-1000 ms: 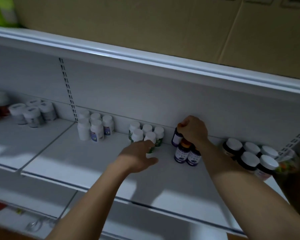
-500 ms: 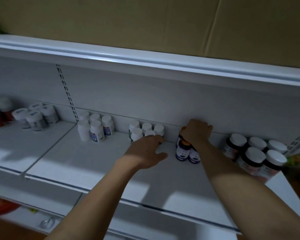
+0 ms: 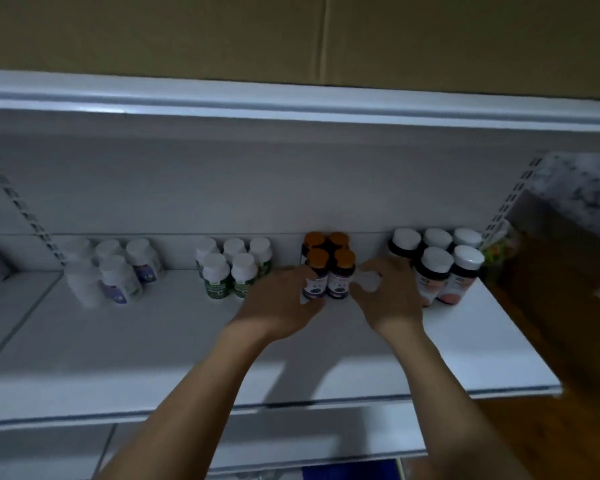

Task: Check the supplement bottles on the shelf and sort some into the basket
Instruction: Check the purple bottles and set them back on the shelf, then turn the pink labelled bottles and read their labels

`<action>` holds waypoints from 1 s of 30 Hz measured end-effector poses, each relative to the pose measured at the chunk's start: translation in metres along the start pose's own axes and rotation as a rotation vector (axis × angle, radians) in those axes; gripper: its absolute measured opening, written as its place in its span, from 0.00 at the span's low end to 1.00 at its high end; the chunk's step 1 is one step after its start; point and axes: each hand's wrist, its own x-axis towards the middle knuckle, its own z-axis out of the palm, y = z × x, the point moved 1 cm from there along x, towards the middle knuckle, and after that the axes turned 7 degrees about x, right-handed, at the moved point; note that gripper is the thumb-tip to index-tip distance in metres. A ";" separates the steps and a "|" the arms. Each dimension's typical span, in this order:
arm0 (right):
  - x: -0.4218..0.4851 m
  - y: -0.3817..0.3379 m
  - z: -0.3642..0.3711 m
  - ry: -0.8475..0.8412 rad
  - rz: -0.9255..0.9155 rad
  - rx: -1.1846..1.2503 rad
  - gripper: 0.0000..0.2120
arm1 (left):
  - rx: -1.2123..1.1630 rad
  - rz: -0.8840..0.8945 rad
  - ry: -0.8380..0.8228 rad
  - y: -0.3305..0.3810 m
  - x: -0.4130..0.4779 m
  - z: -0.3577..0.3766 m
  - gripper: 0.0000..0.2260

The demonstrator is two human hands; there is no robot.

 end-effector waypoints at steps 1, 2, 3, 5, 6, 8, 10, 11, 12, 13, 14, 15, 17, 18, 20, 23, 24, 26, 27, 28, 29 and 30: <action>-0.007 0.005 -0.006 -0.015 0.041 -0.002 0.13 | -0.009 0.017 -0.004 0.003 0.002 0.004 0.18; -0.014 0.010 -0.011 -0.008 0.055 0.004 0.14 | -0.015 0.034 -0.011 0.005 0.003 0.007 0.18; -0.022 0.011 -0.017 0.012 0.066 0.008 0.15 | -0.017 0.053 -0.018 0.008 0.005 0.011 0.18; -0.034 0.014 -0.026 0.073 0.093 0.012 0.15 | -0.027 0.089 -0.040 0.014 0.007 0.017 0.19; -0.039 0.015 -0.031 0.083 0.124 -0.003 0.15 | -0.051 0.101 -0.053 0.016 0.008 0.020 0.20; -0.044 0.012 -0.041 0.077 0.187 -0.053 0.16 | -0.112 0.126 -0.077 0.022 0.009 0.025 0.20; -0.047 0.008 -0.048 0.052 0.217 -0.090 0.18 | -0.144 0.168 -0.090 0.027 0.010 0.027 0.21; -0.047 0.006 -0.050 0.052 0.221 -0.111 0.19 | -0.155 0.188 -0.089 0.028 0.012 0.029 0.20; -0.047 0.005 -0.052 0.053 0.228 -0.133 0.19 | -0.165 0.206 -0.089 0.030 0.013 0.031 0.20; -0.048 0.003 -0.053 0.052 0.231 -0.148 0.19 | -0.172 0.222 -0.088 0.033 0.013 0.032 0.20; -0.049 0.002 -0.054 0.050 0.233 -0.159 0.19 | -0.171 0.237 -0.084 0.036 0.011 0.033 0.20; -0.049 0.001 -0.055 0.047 0.230 -0.172 0.19 | -0.164 0.253 -0.078 0.038 0.009 0.034 0.20; -0.048 0.000 -0.056 0.033 0.227 -0.212 0.19 | -0.142 0.291 -0.055 0.042 0.002 0.034 0.20; -0.048 0.000 -0.057 0.021 0.230 -0.233 0.20 | -0.129 0.310 -0.038 0.044 -0.001 0.034 0.21; -0.045 0.002 -0.062 0.018 0.244 -0.250 0.20 | -0.111 0.326 -0.006 0.046 -0.006 0.032 0.22; -0.035 0.009 -0.069 0.002 0.214 -0.272 0.13 | -0.092 0.315 0.012 0.049 -0.006 0.030 0.23; -0.029 0.019 -0.071 -0.008 0.210 -0.277 0.13 | -0.080 0.310 0.013 0.050 -0.006 0.030 0.23; -0.015 0.029 -0.080 -0.038 0.174 -0.302 0.16 | -0.063 0.301 0.010 0.053 -0.007 0.031 0.24; -0.009 0.032 -0.084 -0.055 0.160 -0.330 0.19 | -0.056 0.294 0.013 0.055 -0.007 0.032 0.24; -0.002 0.035 -0.089 -0.078 0.179 -0.355 0.24 | -0.049 0.287 0.019 0.057 -0.007 0.034 0.24; 0.004 0.039 -0.093 -0.097 0.214 -0.374 0.29 | -0.041 0.278 0.029 0.059 -0.007 0.036 0.24; 0.012 0.044 -0.096 -0.108 0.223 -0.390 0.32 | -0.033 0.266 0.038 0.061 -0.007 0.038 0.24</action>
